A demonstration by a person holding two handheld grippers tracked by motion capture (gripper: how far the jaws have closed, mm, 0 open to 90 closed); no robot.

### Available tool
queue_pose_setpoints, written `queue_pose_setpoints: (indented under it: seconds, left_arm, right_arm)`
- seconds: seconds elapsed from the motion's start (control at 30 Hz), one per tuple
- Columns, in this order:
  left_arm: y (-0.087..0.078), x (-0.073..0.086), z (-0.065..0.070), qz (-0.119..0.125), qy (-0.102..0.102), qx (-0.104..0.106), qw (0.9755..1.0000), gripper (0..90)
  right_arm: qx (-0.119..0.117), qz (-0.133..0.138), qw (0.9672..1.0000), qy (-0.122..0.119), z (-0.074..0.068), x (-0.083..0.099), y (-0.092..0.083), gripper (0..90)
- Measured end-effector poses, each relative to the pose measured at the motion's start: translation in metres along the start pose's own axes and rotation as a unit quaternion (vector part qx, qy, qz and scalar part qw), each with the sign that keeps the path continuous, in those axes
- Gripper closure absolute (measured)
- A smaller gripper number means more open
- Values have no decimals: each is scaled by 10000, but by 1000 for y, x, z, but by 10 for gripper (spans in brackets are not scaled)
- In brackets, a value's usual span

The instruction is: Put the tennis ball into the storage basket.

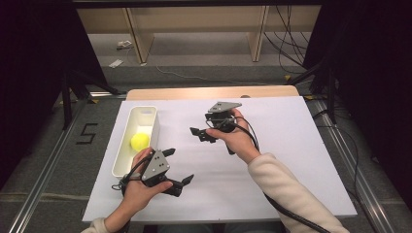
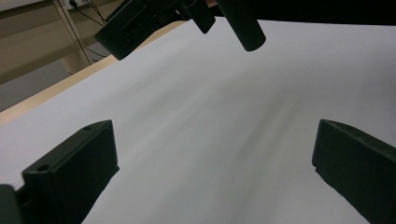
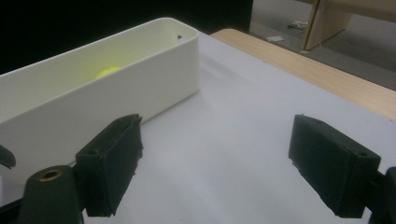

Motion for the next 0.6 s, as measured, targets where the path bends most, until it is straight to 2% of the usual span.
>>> queue_pose_setpoints:
  seconds: [0.07, 0.3, 0.37, 0.6]
  left_arm:
    - [0, 0, 0, 20, 40, 17, 10000, 0]
    - [1, 0, 4, 12, -112, 257, 9996, 0]
    - [1, 0, 3, 23, -92, 259, 9996, 0]
    - [1, 0, -1, 47, 53, 15, 10000, 0]
  right_arm:
    - [39, 33, 10000, 25, 2, 2, -5, 182]
    - [162, 106, 9998, 82, 8, 9, -21, 181]
    - [187, 106, 9997, 94, 9, 10, -25, 181]
    - [298, 152, 9993, 142, 13, 16, -41, 182]
Point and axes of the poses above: each handheld gripper's, and its own axes: y roughly forward along the jaws, x roughly out of its underside, z roughly to its right, the point moved 2 cm from there along y, roughly forward along the jaws, and after that the axes turned 13 degrees about -x, right-handed, at the moved point
